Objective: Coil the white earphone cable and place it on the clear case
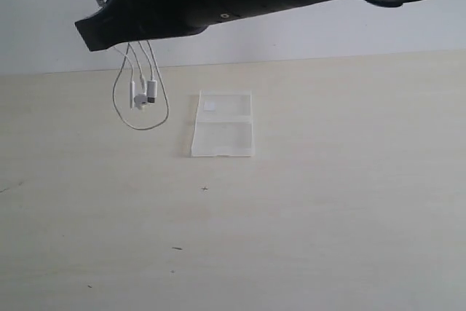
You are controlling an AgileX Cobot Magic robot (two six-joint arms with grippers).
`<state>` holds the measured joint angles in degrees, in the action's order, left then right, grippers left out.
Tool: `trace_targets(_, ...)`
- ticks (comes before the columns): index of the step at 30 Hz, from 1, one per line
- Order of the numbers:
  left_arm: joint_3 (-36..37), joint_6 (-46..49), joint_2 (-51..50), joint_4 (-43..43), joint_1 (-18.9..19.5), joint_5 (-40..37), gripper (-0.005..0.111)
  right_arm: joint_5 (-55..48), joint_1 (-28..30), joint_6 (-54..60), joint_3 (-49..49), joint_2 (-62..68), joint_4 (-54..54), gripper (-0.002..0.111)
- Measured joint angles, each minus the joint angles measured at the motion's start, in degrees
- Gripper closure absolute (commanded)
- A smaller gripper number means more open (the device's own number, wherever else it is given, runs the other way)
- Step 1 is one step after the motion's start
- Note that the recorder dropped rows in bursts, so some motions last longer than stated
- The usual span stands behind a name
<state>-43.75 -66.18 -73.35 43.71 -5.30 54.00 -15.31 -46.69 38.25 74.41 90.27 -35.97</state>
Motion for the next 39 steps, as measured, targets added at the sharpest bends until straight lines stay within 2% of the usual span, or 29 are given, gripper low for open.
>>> trace_targets(5,0.0,-0.1,0.0,1.3,0.0,-1.7,0.107,0.3,0.0,6.1,0.0,0.0,-5.8,0.105)
trace_targets(14,-1.2,-0.4,0.0,1.3,0.0,-1.8,0.107,-1.3,0.0,7.2,0.0,1.1,-8.3,0.068)
trace_targets(23,-1.3,-0.6,0.0,1.3,0.0,-1.8,0.107,-1.4,0.0,9.5,0.0,1.7,-10.4,0.049)
trace_targets(26,-1.3,-0.9,0.0,1.3,0.0,-1.8,0.107,-1.4,0.0,9.7,0.0,1.7,-11.0,0.046)
trace_targets(39,-1.3,-1.9,0.0,0.3,0.0,0.0,0.107,-0.6,0.0,11.2,0.0,4.4,-14.4,0.046)
